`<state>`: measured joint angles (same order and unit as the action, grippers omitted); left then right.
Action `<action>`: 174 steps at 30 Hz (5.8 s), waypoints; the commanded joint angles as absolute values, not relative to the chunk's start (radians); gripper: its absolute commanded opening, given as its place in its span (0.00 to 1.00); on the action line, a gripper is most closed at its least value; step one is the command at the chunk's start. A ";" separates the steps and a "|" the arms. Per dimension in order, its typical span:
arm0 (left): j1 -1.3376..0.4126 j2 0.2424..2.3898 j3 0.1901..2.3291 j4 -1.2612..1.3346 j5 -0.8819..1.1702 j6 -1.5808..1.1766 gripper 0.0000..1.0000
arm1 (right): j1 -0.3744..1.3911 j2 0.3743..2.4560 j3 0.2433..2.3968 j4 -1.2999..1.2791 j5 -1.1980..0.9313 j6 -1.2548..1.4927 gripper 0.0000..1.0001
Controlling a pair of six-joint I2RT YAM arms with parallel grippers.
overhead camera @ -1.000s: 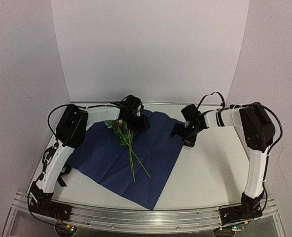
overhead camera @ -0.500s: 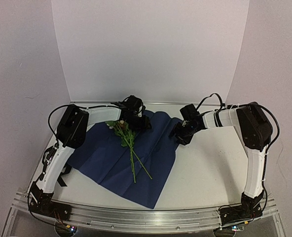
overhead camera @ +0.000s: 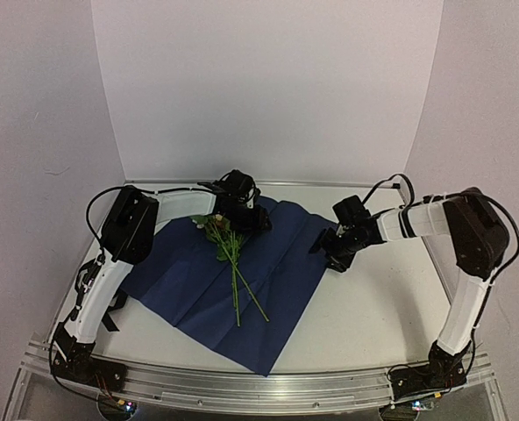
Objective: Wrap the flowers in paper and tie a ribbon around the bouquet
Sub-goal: Adjust the flattened wrapping paper at the center of the board.
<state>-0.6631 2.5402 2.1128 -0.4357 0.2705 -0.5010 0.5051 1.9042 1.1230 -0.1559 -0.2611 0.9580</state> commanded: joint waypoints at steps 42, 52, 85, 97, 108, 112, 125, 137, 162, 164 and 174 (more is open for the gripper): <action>-0.658 2.601 2.099 -0.484 0.328 -0.527 0.57 | 0.875 1.755 0.506 0.648 -0.216 1.489 0.55; -0.658 2.625 2.164 -0.487 0.359 -0.513 0.57 | 0.802 1.766 0.541 0.540 -0.157 1.396 0.40; -0.668 2.639 2.190 -0.472 0.420 -0.509 0.57 | 0.753 1.535 0.653 0.165 -0.114 1.255 0.42; -0.691 2.665 2.243 -0.469 0.446 -0.524 0.57 | 0.755 1.494 0.667 0.059 -0.064 1.242 0.27; -0.706 2.676 2.266 -0.463 0.457 -0.535 0.58 | 0.761 1.453 0.715 -0.077 -0.027 1.220 0.20; -0.710 2.676 2.269 -0.459 0.460 -0.539 0.58 | 0.762 1.435 0.729 -0.111 -0.012 1.212 0.18; -0.715 2.676 2.272 -0.454 0.466 -0.543 0.58 | 0.762 1.427 0.795 -0.208 -0.001 1.193 0.10; -0.718 2.677 2.276 -0.447 0.476 -0.545 0.58 | 0.762 1.445 0.858 -0.294 0.027 1.184 0.04; -0.724 2.693 2.318 -0.414 0.494 -0.563 0.59 | 0.762 1.431 0.826 -0.376 0.072 1.166 0.08; -0.724 2.686 2.316 -0.408 0.495 -0.564 0.59 | 0.762 1.431 0.817 -0.376 0.071 1.164 0.10; -0.724 2.619 2.292 -0.361 0.491 -0.555 0.67 | 0.762 1.401 0.765 -0.389 0.082 1.139 0.34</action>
